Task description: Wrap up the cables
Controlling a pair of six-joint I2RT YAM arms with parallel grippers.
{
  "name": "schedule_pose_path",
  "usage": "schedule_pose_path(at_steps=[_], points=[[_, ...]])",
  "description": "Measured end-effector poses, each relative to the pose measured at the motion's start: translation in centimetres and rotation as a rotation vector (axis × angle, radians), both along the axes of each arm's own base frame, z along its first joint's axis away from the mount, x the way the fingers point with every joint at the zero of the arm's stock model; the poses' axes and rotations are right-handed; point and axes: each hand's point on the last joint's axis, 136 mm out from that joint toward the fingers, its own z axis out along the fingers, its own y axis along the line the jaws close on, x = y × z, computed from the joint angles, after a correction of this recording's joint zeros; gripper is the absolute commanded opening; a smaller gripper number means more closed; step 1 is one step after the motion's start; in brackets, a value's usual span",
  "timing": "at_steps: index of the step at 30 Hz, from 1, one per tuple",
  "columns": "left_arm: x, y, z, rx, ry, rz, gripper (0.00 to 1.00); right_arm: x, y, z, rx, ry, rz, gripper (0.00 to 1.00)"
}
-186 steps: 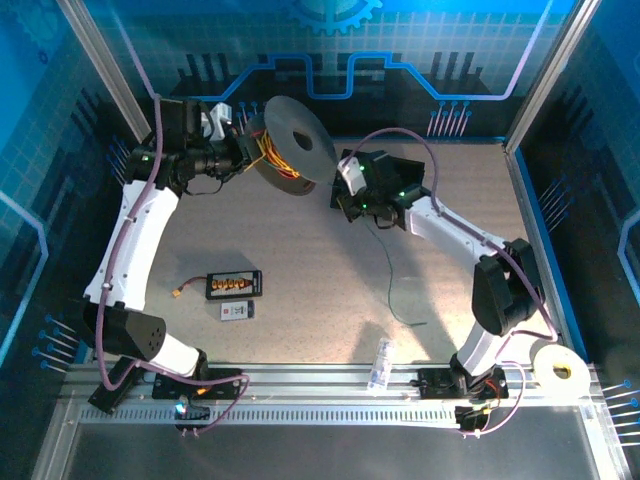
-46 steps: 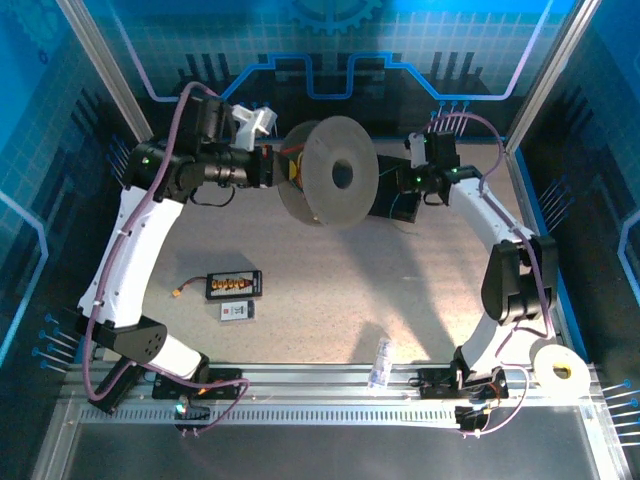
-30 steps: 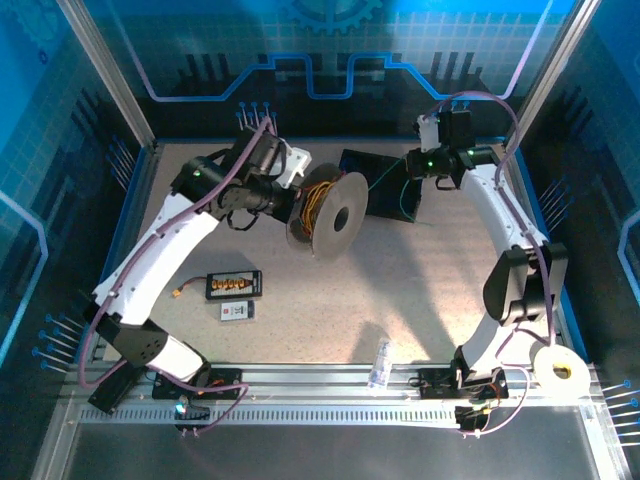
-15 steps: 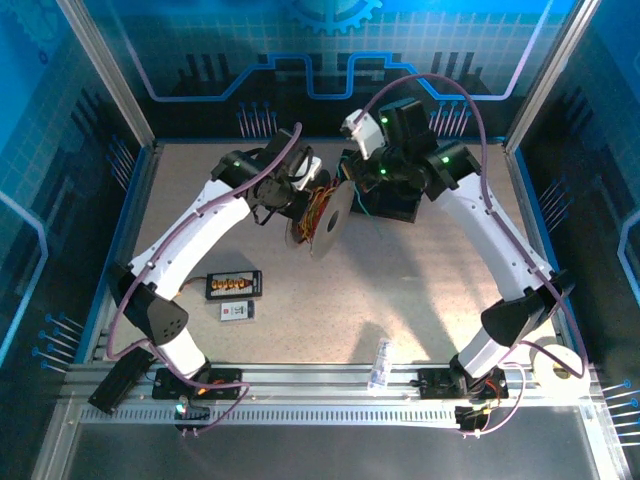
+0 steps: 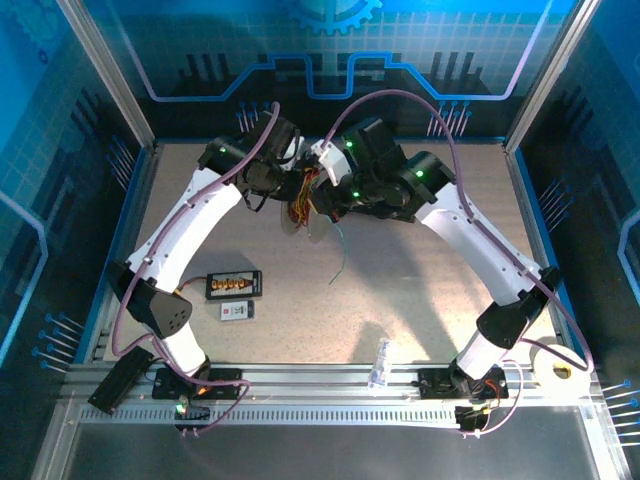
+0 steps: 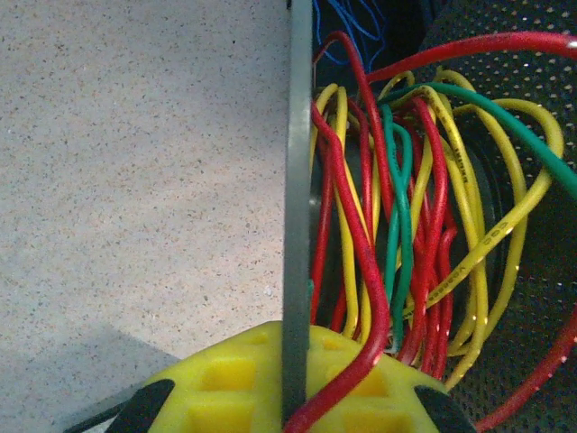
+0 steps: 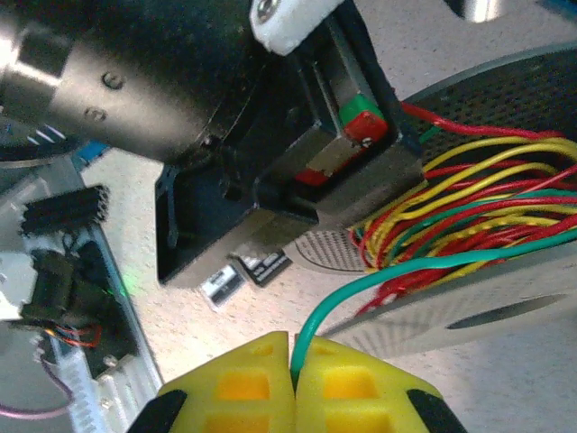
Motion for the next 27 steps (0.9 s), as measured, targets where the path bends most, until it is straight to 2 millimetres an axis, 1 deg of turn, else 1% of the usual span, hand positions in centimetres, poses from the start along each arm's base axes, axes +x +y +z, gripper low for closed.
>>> schedule_pose_path(at_steps=[3, 5, 8, 10, 14, 18, 20, 21, 27], points=[[0.2, 0.1, -0.5, 0.000, 0.018, 0.030, 0.00, 0.4, 1.1, -0.9, 0.036, 0.054, -0.023, 0.00], [0.4, 0.4, -0.8, -0.003, 0.027, 0.060, 0.00, 0.4, 1.8, -2.0, 0.047, 0.090, -0.033, 0.00], [0.8, 1.4, -0.9, -0.004, 0.030, 0.130, 0.00, -0.2, 3.1, -4.4, 0.057, 0.134, -0.046, 0.00], [0.9, 2.5, -1.3, -0.005, 0.039, 0.185, 0.00, -0.7, 3.7, -6.5, 0.066, 0.155, -0.069, 0.00], [0.5, 4.3, -2.8, -0.019, 0.091, 0.285, 0.00, -0.8, 3.7, -8.8, 0.106, 0.178, -0.131, 0.00], [0.5, 4.7, -3.2, -0.064, 0.104, 0.347, 0.00, -0.4, 3.6, -11.0, 0.144, 0.192, -0.193, 0.00], [0.7, 4.6, -3.1, -0.083, 0.097, 0.362, 0.00, 0.0, 3.6, -11.5, 0.158, 0.192, -0.219, 0.00], [0.9, 4.6, -3.1, -0.089, 0.092, 0.370, 0.00, 0.2, 3.7, -11.5, 0.169, 0.188, -0.229, 0.00], [1.2, 4.6, -2.3, -0.136, 0.064, 0.414, 0.00, 0.4, 4.0, -9.7, 0.214, 0.146, -0.251, 0.00]])
